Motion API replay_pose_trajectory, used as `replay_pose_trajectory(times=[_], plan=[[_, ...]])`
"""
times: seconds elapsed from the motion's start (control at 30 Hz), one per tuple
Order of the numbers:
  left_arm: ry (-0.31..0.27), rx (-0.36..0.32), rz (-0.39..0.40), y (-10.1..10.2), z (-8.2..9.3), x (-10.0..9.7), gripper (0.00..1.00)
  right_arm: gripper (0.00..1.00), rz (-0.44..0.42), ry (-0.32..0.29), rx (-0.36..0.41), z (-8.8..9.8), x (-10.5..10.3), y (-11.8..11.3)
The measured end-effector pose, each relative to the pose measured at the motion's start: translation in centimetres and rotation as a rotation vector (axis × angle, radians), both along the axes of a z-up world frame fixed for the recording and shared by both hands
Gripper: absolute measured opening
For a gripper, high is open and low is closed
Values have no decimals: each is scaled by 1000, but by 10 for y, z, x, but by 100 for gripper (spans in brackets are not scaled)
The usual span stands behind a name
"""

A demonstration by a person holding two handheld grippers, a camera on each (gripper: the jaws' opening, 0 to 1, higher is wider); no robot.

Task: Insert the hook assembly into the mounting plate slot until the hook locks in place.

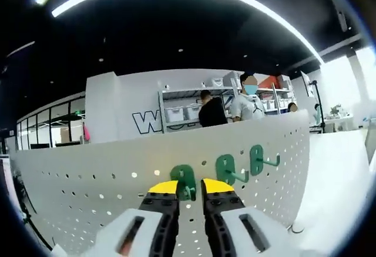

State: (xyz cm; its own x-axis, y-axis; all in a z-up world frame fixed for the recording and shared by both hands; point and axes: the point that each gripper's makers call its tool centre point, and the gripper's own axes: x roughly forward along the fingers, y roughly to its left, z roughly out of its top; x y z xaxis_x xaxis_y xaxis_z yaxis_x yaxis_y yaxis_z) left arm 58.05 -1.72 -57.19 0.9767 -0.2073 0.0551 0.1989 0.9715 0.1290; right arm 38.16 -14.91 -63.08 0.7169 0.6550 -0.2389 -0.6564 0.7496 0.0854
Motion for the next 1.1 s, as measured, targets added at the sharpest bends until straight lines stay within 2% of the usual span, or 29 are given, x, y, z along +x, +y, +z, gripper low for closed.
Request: replay_pose_trajectory(times=[0.3, 0.57, 0.77, 0.97, 1.1], plan=[[12, -7, -31, 8, -10, -17, 21, 46, 20, -6, -10, 1, 0, 13], [22, 18, -129, -1, -18, -39, 27, 46, 38, -7, -13, -1, 0, 24], [36, -3, -194, -6, -29, -58, 29, 46, 46, 0, -19, -5, 0, 30], [51, -21, -209, 2, -37, -75, 31, 46, 63, 0, -29, -5, 0, 38], [52, -38, -211, 15, -40, -86, 32, 46, 77, 3, -34, -7, 1, 44]])
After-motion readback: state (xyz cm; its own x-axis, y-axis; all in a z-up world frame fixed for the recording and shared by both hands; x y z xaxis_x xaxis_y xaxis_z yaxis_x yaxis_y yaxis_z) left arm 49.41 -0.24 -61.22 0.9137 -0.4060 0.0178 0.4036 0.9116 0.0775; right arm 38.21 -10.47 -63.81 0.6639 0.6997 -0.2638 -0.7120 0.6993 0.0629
